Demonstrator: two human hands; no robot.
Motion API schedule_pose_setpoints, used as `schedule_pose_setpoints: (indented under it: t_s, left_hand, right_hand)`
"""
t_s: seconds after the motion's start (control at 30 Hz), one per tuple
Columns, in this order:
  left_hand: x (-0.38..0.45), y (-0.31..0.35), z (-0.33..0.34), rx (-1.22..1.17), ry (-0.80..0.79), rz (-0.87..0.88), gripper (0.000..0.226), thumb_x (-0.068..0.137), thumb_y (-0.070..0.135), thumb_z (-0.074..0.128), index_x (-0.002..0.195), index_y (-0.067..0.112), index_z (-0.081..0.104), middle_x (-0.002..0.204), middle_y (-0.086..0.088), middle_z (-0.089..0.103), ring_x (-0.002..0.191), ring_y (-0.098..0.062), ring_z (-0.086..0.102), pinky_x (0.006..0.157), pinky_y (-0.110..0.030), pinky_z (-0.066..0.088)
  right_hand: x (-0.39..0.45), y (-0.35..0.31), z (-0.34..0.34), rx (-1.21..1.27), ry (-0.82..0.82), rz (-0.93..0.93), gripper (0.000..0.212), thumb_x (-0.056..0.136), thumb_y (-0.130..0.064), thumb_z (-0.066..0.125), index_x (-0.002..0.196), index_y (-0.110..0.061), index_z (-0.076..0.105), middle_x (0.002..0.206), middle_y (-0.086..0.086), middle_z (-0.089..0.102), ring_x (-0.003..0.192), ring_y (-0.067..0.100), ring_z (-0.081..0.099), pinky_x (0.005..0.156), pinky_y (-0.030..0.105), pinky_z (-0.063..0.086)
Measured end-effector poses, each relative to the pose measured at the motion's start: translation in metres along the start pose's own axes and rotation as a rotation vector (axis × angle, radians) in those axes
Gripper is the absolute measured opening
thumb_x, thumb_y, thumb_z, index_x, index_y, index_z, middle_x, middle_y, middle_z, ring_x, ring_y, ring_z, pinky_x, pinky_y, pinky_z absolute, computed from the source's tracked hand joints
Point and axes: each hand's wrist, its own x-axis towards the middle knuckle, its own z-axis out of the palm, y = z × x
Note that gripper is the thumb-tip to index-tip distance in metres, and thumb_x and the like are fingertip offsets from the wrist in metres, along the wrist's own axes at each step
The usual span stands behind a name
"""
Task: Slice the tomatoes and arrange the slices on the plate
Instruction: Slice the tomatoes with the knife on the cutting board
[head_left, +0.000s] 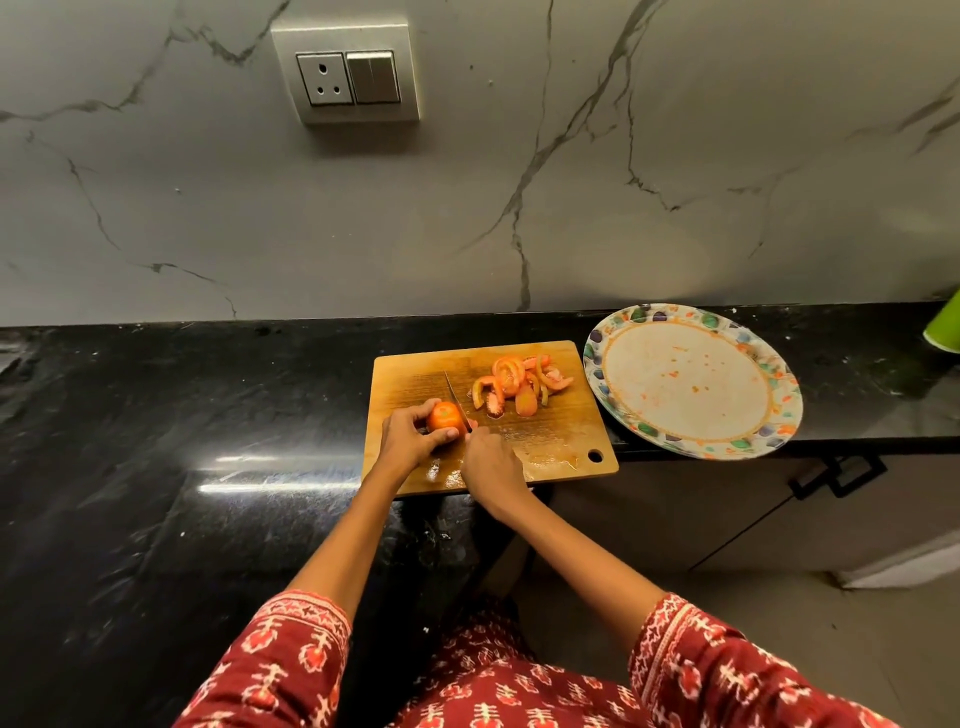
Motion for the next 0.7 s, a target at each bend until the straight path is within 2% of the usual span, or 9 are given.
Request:
schedule_pose_setpoints:
  t_s: [0.17,0.33,0.57,0.7]
  left_hand:
    - [0.002,-0.001,-0.002,-0.020,-0.016,0.009,0.061,0.074,0.011,0.075,0.129,0.003,0.050,0.133,-0.014,0.052,0.125,-0.024,0.047,0.100,-0.030,0.038]
    - [-0.002,-0.005,0.001,-0.028,0.048,0.031,0.059,0.074,0.014,0.076,0.127,0.002,0.052,0.129,-0.015,0.055,0.120,-0.024,0.051,0.097,-0.029,0.041]
    - [0.003,-0.001,0.002,0.004,0.018,0.026,0.060,0.076,0.011,0.073,0.130,0.000,0.048,0.134,-0.016,0.051,0.125,-0.024,0.046,0.093,-0.020,0.034]
    - [0.003,-0.004,0.000,-0.015,0.001,0.009,0.060,0.076,0.011,0.074,0.130,0.001,0.049,0.134,-0.014,0.051,0.125,-0.024,0.047,0.094,-0.023,0.037]
  right_hand:
    - [0.016,-0.007,-0.002,-0.036,0.010,-0.030,0.022,0.098,-0.011,0.039,0.112,0.001,0.051,0.110,0.018,0.062,0.102,0.032,0.060,0.076,0.035,0.045]
    - [-0.004,0.010,0.011,-0.167,0.051,-0.080,0.025,0.101,-0.008,0.028,0.117,0.000,0.046,0.112,0.017,0.061,0.103,0.031,0.060,0.078,0.035,0.047]
    - [0.011,-0.001,0.005,-0.104,0.011,-0.057,0.027,0.098,-0.003,0.029,0.118,0.002,0.046,0.114,0.020,0.060,0.105,0.035,0.059,0.080,0.038,0.046]
    - [0.004,0.006,0.011,-0.115,-0.005,-0.029,0.028,0.098,-0.003,0.029,0.122,0.001,0.044,0.115,0.018,0.059,0.106,0.033,0.058,0.080,0.037,0.046]
